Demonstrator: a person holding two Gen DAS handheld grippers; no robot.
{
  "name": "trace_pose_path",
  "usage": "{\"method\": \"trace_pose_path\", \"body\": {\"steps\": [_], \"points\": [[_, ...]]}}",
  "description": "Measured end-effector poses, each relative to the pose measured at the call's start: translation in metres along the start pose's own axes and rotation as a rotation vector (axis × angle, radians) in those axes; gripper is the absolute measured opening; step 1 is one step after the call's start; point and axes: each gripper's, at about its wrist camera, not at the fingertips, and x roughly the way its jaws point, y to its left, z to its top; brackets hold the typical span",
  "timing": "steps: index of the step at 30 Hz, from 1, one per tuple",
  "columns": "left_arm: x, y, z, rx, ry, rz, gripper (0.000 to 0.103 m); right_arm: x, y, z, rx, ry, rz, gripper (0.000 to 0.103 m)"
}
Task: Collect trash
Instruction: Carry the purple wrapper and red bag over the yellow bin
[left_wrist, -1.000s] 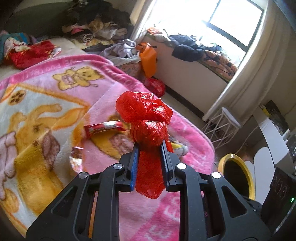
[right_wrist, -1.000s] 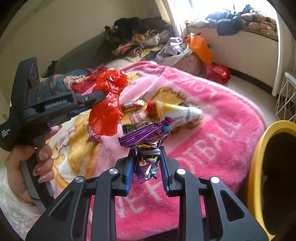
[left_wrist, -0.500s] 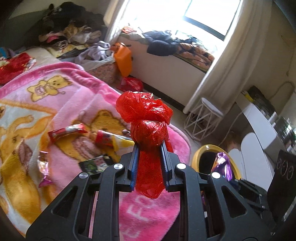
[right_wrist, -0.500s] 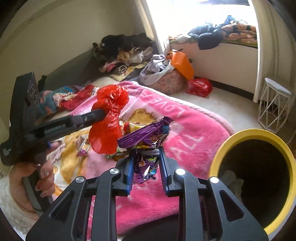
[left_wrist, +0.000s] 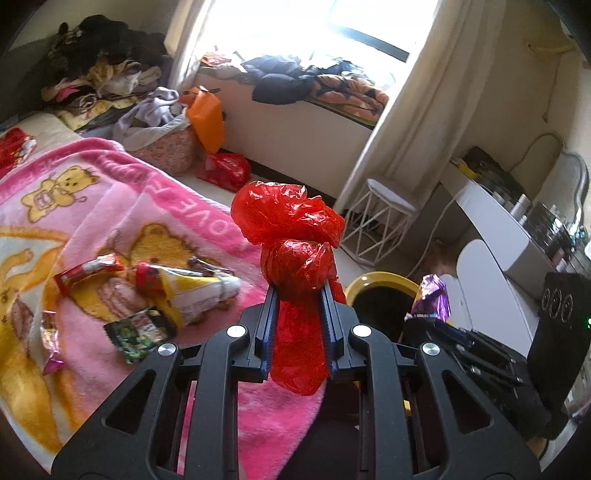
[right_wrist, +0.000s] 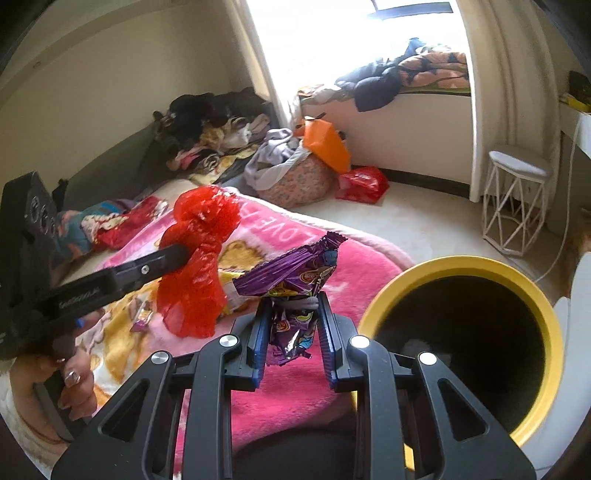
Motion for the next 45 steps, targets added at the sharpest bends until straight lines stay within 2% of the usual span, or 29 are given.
{"method": "trace_pose_path", "body": {"steps": [26, 36, 45], "points": [[0.034, -0.094, -0.018, 0.178, 0.082, -0.124, 0.016, -0.047, -0.100, -0.015, 0.216, -0.096, -0.189, 0.023], [0.056, -0.124, -0.028, 0.230, 0.122, -0.146, 0.016, -0.059, -0.131, -0.024, 0.275, -0.103, -0.247, 0.023], [0.086, -0.140, -0.041, 0.257, 0.178, -0.152, 0.016, -0.058, -0.149, -0.028, 0.282, -0.075, -0.280, 0.023]]}}
